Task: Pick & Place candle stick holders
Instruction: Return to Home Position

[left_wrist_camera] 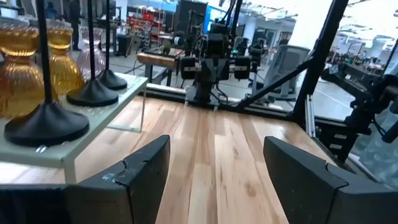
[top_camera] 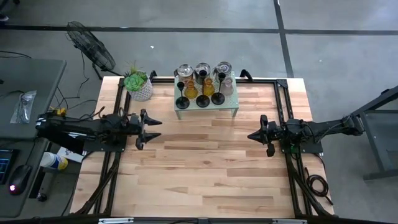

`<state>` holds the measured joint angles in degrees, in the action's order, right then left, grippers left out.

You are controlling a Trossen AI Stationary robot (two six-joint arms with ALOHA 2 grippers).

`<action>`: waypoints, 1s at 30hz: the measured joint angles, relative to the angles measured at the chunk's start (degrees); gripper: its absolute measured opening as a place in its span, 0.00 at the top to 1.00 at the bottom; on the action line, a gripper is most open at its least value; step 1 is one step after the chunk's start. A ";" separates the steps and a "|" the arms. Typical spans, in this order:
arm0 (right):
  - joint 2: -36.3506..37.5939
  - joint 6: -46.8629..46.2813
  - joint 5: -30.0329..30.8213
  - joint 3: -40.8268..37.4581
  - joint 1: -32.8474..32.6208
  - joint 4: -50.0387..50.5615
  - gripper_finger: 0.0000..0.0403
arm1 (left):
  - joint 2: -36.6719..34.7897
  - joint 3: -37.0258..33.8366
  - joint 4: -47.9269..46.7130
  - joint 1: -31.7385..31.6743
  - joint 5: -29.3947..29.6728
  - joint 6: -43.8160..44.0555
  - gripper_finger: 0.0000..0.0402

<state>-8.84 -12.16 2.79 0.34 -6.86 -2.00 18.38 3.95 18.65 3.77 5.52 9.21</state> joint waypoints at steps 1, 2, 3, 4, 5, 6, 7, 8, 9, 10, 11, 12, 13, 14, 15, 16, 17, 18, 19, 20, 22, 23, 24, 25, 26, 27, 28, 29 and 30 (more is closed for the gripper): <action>0.00 0.00 -0.01 -0.01 0.01 0.01 0.99 | -1.48 0.00 -1.82 0.00 0.02 0.00 0.36; 0.00 0.00 0.01 -0.01 0.00 0.00 0.99 | -2.91 0.00 -3.43 0.00 0.02 0.00 0.36; 0.00 0.00 0.00 -0.02 -0.01 0.00 0.99 | -4.22 0.00 -5.00 0.00 0.02 -0.20 0.36; 0.00 0.00 0.01 0.00 0.00 0.00 0.99 | -5.51 0.00 -6.65 0.00 0.02 -0.66 0.36; 0.00 0.00 0.02 -0.02 0.01 0.02 0.99 | -6.79 0.00 -8.46 0.00 0.00 -1.25 0.36; 0.00 0.00 0.00 0.00 0.01 0.02 0.99 | -8.13 0.00 -10.39 0.00 0.03 -1.69 0.36; 0.00 0.00 0.02 0.00 0.00 0.01 0.99 | -9.57 0.00 -12.63 0.00 0.11 -1.83 0.36; 0.00 0.00 0.00 -0.01 0.01 0.02 0.99 | -11.21 0.00 -15.13 0.00 0.41 -1.88 0.36; 0.00 0.00 0.00 -0.01 0.00 0.02 0.99 | -12.83 0.00 -17.60 0.00 0.63 -1.86 0.36; 0.00 0.00 0.00 -0.02 -0.01 0.02 0.99 | -14.34 0.00 -19.94 0.00 0.68 -1.64 0.36; 0.00 0.00 0.02 -0.02 0.01 0.02 0.99 | -15.85 0.00 -22.44 -0.02 0.68 -1.58 0.36; 0.00 0.00 0.01 0.00 0.01 0.01 0.99 | -17.18 0.06 -24.21 -0.02 0.57 -1.47 0.36; 0.00 0.00 0.01 0.00 0.00 0.02 0.99 | -18.26 0.21 -25.31 -0.02 0.33 -1.48 0.36; 0.00 0.00 0.02 -0.02 0.01 0.02 0.99 | -18.20 0.30 -25.91 -0.02 0.29 -1.47 0.36; 0.00 -0.01 0.01 -0.01 0.01 0.01 0.99 | -18.14 0.35 -26.07 0.00 0.31 -1.50 0.36; 0.00 0.00 -0.01 -0.01 0.00 0.00 0.99 | -18.01 0.32 -25.72 0.00 0.18 -1.48 0.36; 0.00 0.00 0.01 -0.01 0.00 0.01 0.99 | -17.96 0.24 -25.14 0.00 0.04 -1.49 0.36; 0.00 0.00 0.02 0.00 0.00 0.02 0.99 | -17.97 0.15 -24.57 0.00 -0.07 -1.48 0.36; 0.00 -0.02 -0.01 0.00 -0.01 0.02 0.99 | -18.04 0.09 -24.25 0.00 -0.06 -1.49 0.36; 0.00 0.00 0.02 -0.01 -0.01 0.00 0.99 | -18.08 0.09 -24.24 0.00 -0.06 -1.47 0.36; 0.00 -0.02 0.02 0.00 0.01 0.00 0.99 | -18.02 0.09 -24.24 0.00 -0.04 -1.49 0.36; 0.00 0.00 0.01 -0.01 -0.01 0.00 0.99 | -17.99 0.09 -24.19 0.00 -0.04 -1.48 0.36; 0.00 0.00 0.02 -0.02 0.01 0.00 0.99 | -18.02 0.07 -24.02 0.00 -0.04 -1.47 0.36; 0.00 0.00 0.02 -0.02 0.01 0.00 0.99 | -18.06 0.04 -23.90 0.00 0.00 -1.49 0.36; 0.00 0.00 0.02 0.00 0.00 0.00 0.99 | -18.06 0.04 -23.79 0.00 0.00 -1.46 0.36; 0.00 0.00 0.02 -0.01 0.01 0.00 0.99 | -18.06 0.03 -23.79 0.00 0.00 -1.46 0.36; 0.00 0.00 0.02 0.00 -0.01 0.00 0.99 | -18.03 0.02 -23.78 0.00 0.00 -1.46 0.36; 0.00 -0.02 0.02 -0.02 0.01 0.00 0.99 | -18.02 0.02 -23.75 0.00 0.00 -1.46 0.36; 0.00 0.00 0.01 0.00 0.01 -0.02 0.99 | -18.02 0.02 -23.75 0.00 0.00 -1.46 0.36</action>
<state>-8.84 -12.16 2.80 0.34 -6.86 -2.02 0.36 3.97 -5.10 3.77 5.52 7.75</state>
